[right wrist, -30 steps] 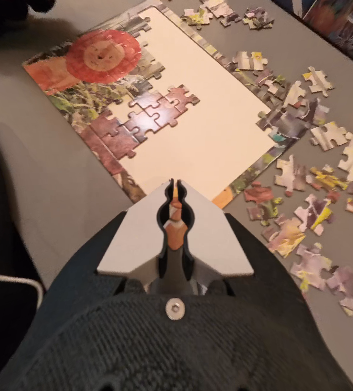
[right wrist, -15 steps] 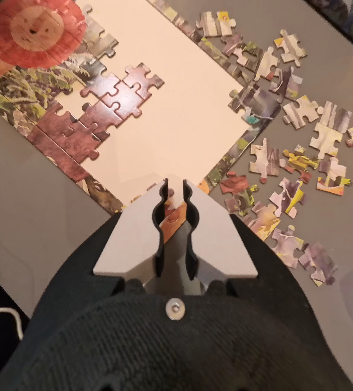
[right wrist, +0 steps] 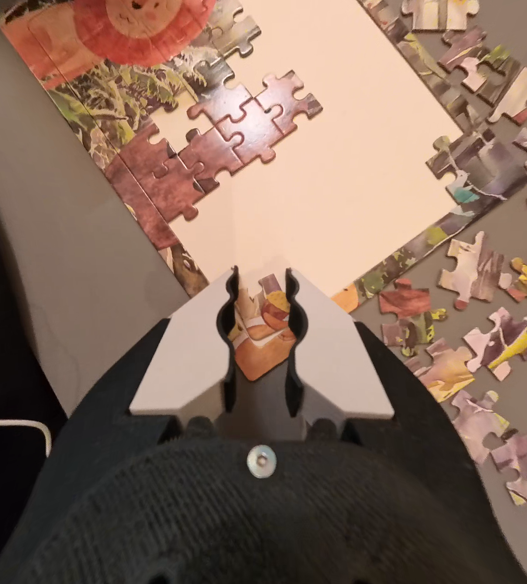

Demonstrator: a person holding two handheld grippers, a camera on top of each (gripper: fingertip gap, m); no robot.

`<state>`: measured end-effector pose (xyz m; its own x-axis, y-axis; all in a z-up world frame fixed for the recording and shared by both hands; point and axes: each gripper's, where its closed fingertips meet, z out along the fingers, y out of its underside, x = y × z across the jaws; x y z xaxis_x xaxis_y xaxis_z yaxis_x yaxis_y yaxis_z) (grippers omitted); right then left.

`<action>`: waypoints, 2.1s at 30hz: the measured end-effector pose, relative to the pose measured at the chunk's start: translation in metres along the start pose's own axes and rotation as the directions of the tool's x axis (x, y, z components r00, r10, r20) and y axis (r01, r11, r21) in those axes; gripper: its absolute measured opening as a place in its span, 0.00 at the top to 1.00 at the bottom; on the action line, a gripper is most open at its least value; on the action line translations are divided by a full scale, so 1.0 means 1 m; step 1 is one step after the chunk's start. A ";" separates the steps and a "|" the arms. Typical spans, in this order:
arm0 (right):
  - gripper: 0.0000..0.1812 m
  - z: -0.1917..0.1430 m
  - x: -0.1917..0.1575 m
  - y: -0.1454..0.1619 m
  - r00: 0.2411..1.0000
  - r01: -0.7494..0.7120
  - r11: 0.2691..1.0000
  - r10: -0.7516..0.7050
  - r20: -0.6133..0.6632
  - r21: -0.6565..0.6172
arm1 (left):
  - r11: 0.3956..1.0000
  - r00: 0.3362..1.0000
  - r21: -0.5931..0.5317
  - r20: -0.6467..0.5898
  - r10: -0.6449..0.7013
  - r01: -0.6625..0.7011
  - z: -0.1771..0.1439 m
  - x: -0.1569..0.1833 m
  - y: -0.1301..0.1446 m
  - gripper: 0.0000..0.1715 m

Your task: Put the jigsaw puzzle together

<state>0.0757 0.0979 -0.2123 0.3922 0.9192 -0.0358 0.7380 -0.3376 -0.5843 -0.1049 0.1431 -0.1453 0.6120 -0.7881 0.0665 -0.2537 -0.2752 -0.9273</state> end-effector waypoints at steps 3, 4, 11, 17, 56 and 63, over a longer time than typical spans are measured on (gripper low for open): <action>0.87 -0.003 0.001 0.005 1.000 0.019 0.999 -0.019 -0.005 -0.042 | 1.000 1.000 -0.001 0.003 0.000 0.000 0.000 -0.001 0.000 0.84; 0.87 -0.004 0.000 0.007 0.999 0.037 0.998 -0.038 -0.011 -0.053 | 1.000 1.000 -0.002 0.003 0.000 0.000 0.000 -0.001 0.000 0.84; 0.83 -0.012 -0.001 0.016 0.990 0.119 0.985 -0.126 -0.057 -0.124 | 1.000 1.000 -0.016 0.005 -0.008 0.008 0.001 -0.002 0.003 0.84; 0.82 -0.023 0.003 0.002 0.988 0.118 0.993 -0.120 -0.092 -0.032 | 1.000 1.000 -0.021 0.008 -0.003 0.003 0.002 -0.002 0.004 0.84; 0.71 -0.081 0.178 -0.101 0.947 0.121 0.765 0.103 -0.305 0.633 | 0.997 0.994 0.040 0.090 0.063 -0.066 0.003 -0.016 -0.061 0.67; 0.74 -0.068 0.176 -0.074 0.892 0.247 0.787 0.043 -0.450 0.565 | 0.989 0.981 0.067 0.156 0.119 -0.131 0.019 -0.040 -0.048 1.00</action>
<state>0.1272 0.2704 -0.1202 0.6284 0.7144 0.3078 0.3675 0.0761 -0.9269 -0.1033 0.1981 -0.1106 0.6870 -0.7194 -0.1025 -0.2803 -0.1323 -0.9507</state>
